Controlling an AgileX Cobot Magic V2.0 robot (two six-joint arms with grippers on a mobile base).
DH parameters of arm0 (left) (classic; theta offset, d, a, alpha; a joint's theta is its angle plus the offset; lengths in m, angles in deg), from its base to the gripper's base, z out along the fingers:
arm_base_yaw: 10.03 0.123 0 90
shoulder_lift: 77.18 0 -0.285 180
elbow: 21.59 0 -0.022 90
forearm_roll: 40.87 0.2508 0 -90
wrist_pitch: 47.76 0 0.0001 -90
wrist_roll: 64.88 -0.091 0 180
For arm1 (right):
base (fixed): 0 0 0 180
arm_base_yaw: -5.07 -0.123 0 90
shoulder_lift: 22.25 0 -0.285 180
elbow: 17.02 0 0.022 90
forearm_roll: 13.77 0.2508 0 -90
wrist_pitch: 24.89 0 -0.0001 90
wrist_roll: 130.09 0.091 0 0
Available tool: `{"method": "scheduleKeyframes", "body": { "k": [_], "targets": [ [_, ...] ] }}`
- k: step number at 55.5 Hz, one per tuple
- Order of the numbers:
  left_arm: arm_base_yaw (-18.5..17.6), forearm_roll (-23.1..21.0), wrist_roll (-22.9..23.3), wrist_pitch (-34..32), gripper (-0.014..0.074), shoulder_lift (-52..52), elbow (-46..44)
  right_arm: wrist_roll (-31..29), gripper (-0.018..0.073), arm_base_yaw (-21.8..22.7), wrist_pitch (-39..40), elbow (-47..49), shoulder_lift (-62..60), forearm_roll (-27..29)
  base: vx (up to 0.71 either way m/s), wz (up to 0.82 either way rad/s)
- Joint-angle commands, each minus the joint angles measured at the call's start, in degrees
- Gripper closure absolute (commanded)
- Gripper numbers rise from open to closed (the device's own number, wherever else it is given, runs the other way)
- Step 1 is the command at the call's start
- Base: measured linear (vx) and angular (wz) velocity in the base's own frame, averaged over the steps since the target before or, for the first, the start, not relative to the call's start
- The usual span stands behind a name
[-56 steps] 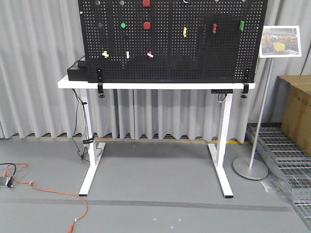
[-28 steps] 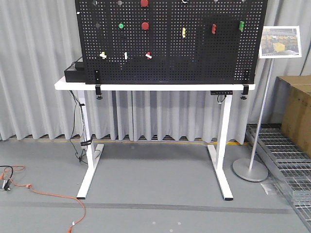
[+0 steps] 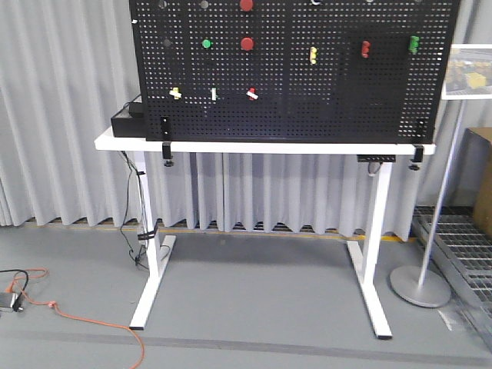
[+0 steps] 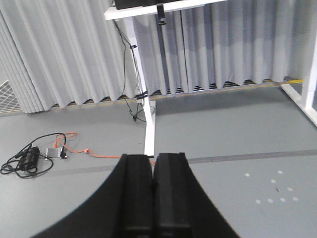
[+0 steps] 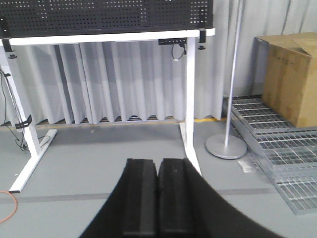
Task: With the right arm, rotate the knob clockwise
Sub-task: 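Drive the base forward up to the black pegboard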
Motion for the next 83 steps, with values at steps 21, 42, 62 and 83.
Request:
{"method": "scheduleKeyframes", "body": {
  "k": [21,42,62,83],
  "targets": [
    [-0.17,-0.47,0.08,-4.60,0.0603,0.93,1.54,0.11,0.0568,0.21,4.66,-0.77,-0.39,-0.47,0.27,0.03],
    [-0.17,-0.47,0.08,-4.67,0.0603,0.93,1.54,0.11,0.0568,0.21,4.66,-0.77,-0.31,-0.47,0.39,-0.02],
    [-0.17,-0.47,0.08,-4.67,0.0603,0.93,1.54,0.11,0.0568,0.21,4.66,-0.77,-0.31,-0.47,0.39,-0.05],
    [-0.17,-0.47,0.08,-4.67,0.0603,0.93,1.54,0.11,0.0568,0.21,4.66,-0.77,-0.31,-0.47,0.36,-0.08]
  ]
}}
